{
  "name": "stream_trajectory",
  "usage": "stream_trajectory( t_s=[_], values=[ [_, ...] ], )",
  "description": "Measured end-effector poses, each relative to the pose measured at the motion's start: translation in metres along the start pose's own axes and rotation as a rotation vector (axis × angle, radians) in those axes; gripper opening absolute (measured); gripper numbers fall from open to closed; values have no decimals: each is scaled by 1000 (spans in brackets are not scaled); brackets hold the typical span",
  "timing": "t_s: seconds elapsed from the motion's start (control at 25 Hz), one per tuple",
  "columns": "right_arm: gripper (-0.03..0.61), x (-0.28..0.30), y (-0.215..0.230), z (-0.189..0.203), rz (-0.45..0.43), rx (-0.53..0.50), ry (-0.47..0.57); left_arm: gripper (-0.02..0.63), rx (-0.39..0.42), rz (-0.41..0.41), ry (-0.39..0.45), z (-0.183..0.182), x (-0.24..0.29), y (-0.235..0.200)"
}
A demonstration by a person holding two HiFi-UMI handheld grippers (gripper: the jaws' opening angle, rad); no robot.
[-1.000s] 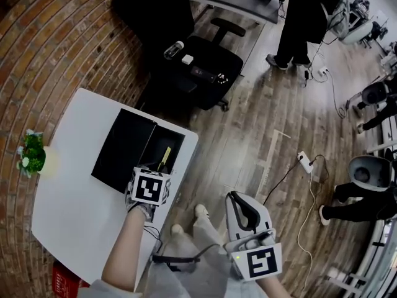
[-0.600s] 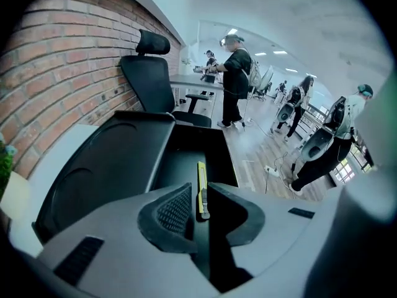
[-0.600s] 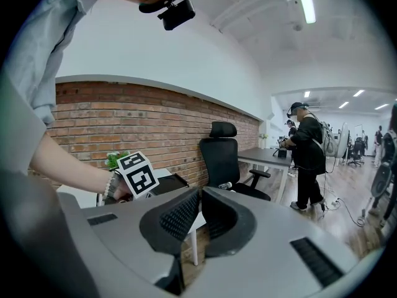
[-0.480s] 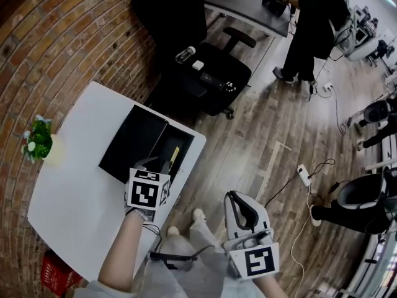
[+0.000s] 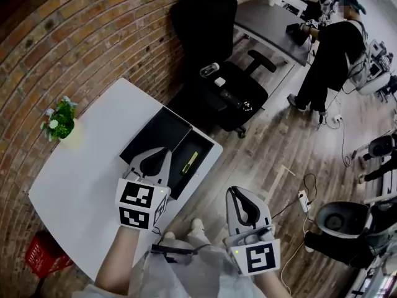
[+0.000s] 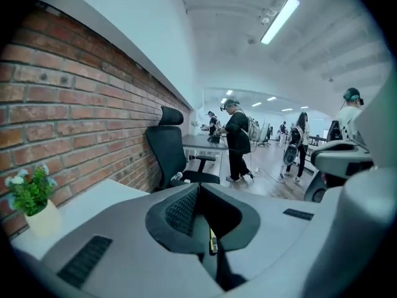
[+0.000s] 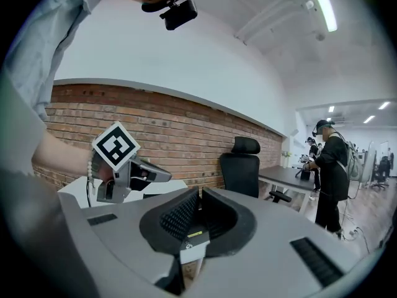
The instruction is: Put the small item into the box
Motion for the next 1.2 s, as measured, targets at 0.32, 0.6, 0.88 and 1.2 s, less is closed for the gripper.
stream_trajectory(
  t_s=[0.32,0.6,0.88,1.2],
  values=[
    [48,14,-9,-28,-59,-63,59,20,-34,-8,200,-48,-73,-17],
    [49,16,-15,-46,-84,-98,115,18,-29,-92,324,-74,-123,-25],
    [49,21,-26,-55,-115,-131,140,18,-35,-69,354,-72,-151,-22],
    [48,27,-36,-58,-138,-134,140,18,-31,-63,359,-71,-160,-22]
  ],
)
Point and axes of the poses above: the fingertips, and each gripper's own axes: x forward along the fingers, y to its right, z out of its underside, the point moved 1 cm from there along -x, backward along the fingers, and after that the axes turned 13 degrees about -z, right-handed, at the moved point
